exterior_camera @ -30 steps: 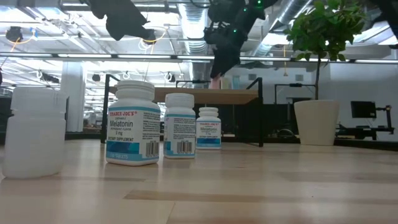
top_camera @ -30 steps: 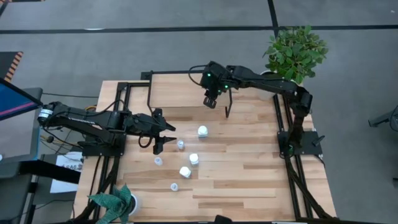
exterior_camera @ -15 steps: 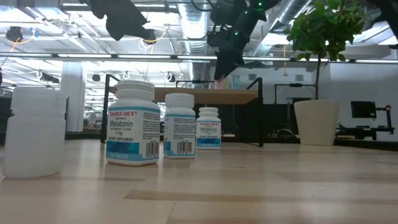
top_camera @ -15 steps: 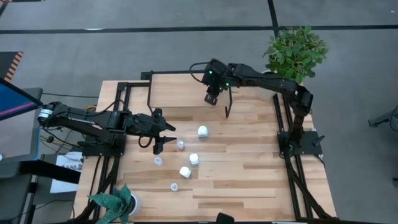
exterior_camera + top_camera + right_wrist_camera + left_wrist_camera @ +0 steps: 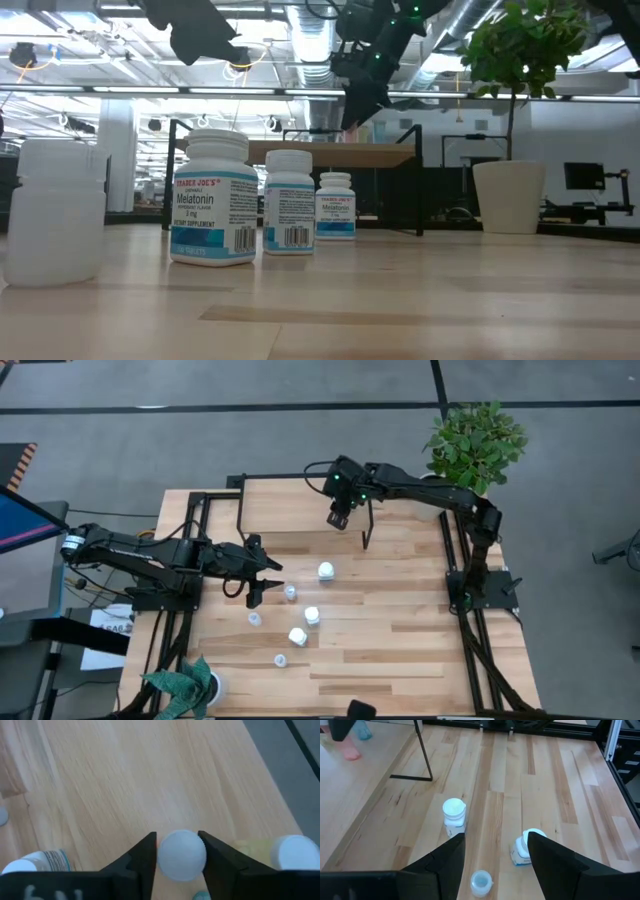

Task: Pick and place medicine bottles onto shelf by color
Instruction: Put the pink pill bottle on the shelf, then put the middle transparent pill bottle on the shelf

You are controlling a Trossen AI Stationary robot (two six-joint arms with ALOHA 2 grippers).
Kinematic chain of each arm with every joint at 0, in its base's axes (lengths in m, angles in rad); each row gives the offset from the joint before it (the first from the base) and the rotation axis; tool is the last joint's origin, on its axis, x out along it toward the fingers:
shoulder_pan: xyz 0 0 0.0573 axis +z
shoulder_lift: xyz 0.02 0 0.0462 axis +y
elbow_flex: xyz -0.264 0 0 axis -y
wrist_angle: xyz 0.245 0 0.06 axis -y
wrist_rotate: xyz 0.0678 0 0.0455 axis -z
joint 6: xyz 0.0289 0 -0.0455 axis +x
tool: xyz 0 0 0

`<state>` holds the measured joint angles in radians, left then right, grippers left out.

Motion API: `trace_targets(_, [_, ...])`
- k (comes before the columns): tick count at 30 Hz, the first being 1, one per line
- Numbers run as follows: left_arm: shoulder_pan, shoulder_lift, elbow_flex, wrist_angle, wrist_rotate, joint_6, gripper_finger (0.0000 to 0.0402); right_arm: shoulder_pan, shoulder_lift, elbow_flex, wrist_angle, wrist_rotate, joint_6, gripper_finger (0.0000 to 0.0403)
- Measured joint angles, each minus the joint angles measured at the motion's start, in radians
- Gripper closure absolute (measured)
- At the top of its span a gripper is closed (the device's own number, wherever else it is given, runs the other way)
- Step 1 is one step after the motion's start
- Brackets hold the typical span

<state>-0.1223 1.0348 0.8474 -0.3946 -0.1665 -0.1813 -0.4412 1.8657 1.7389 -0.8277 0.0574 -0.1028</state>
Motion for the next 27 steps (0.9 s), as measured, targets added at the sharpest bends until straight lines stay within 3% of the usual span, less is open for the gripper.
trace_targets(7, [0.0, 0.0, 0.0, 0.0, 0.0, 0.0, 0.0199, 0.0, 0.001, 0.023, -0.024, 0.025, -0.003, 0.0185])
trace_targets(15, [0.0, 0.0, 0.0, 0.0, 0.0, 0.0, 0.0199, 0.004, -0.001, 0.151, -0.1, 0.028, -0.002, 0.018])
trace_targets(22, [0.0, 0.0, 0.0, 0.0, 0.0, 0.0, 0.0199, 0.036, -0.002, 0.3, -0.345, 0.019, 0.054, 0.0188])
trace_targets(27, [0.0, 0.0, 0.0, -0.008, 0.0, -0.01, 0.0199, 0.08, -0.008, 0.327, -0.558, 0.016, 0.061, 0.0194])
